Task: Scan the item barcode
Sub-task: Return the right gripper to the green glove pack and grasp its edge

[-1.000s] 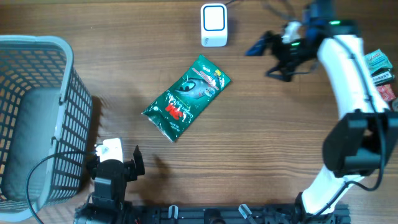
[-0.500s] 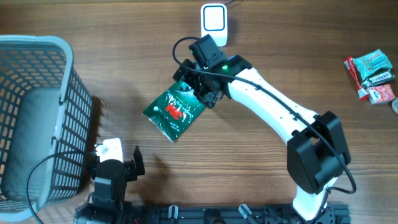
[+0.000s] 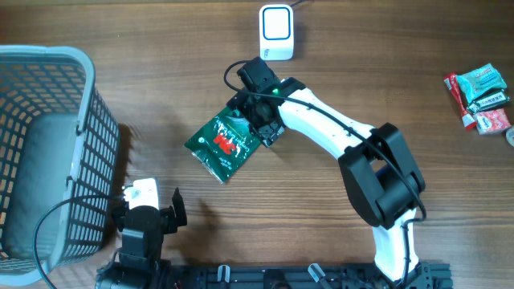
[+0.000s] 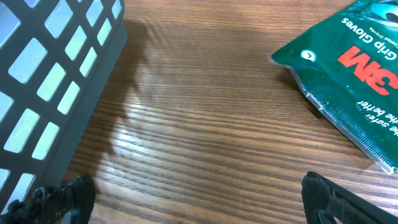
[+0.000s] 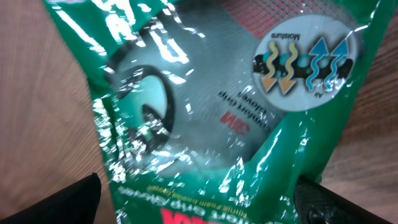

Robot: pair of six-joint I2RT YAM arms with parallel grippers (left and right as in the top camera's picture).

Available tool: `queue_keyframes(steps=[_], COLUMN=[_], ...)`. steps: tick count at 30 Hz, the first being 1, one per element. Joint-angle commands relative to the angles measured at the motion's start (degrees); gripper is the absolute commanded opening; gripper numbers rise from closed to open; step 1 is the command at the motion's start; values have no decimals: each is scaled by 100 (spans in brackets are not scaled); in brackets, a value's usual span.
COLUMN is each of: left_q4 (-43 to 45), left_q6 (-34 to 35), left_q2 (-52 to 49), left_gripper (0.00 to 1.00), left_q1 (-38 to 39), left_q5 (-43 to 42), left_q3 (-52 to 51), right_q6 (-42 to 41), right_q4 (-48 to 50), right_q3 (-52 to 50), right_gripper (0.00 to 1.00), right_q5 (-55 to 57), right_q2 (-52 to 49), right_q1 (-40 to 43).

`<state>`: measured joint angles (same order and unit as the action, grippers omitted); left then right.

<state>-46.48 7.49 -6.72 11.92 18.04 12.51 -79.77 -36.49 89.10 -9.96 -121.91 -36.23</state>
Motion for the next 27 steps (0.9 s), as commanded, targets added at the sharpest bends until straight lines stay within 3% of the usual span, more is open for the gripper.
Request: queue_keyframes(steps=[1, 5, 6, 9, 11, 12, 13, 16, 22, 26, 27], left_q4=[-7, -7, -7, -7, -7, -7, -7, -7, -7, -7, -7], left_q6=[-107, -107, -107, -107, -107, -109, -107, -107, -107, -107, -107], left_q2=[35, 35, 35, 35, 35, 35, 35, 35, 35, 35, 35], left_gripper=[100, 100, 100, 100, 100, 100, 100, 100, 100, 100, 100], left_q1=[-31, -31, -31, -31, -31, -31, -31, -31, -31, -31, -31], left_q5=[-48, -48, -48, -48, -48, -48, -48, -48, -48, -48, -48], left_q3=[-52, -52, -52, -52, -52, -52, -52, -52, -52, -52, -52], right_q6=[-114, -42, 37, 380, 535, 629, 629, 627, 415, 647, 813], right_q4=[114, 291, 304, 125, -170, -570, -737, -1303, -3510, -3932, -3928], right_q3=[4, 4, 4, 4, 4, 4, 4, 20, 24, 24, 24], right_gripper=[99, 100, 96, 53, 40, 13, 5, 4, 4, 4, 14], right_q5=[140, 66, 9, -107, -103, -42, 31, 302, 1071, 1211, 1211], right_q2=[-321, -595, -717, -992, -1082, -1117, -1117, -1115, -693, 33, 319], right_q1=[-9, -9, -9, -9, -9, -7, -2, 66, 273, 271, 273])
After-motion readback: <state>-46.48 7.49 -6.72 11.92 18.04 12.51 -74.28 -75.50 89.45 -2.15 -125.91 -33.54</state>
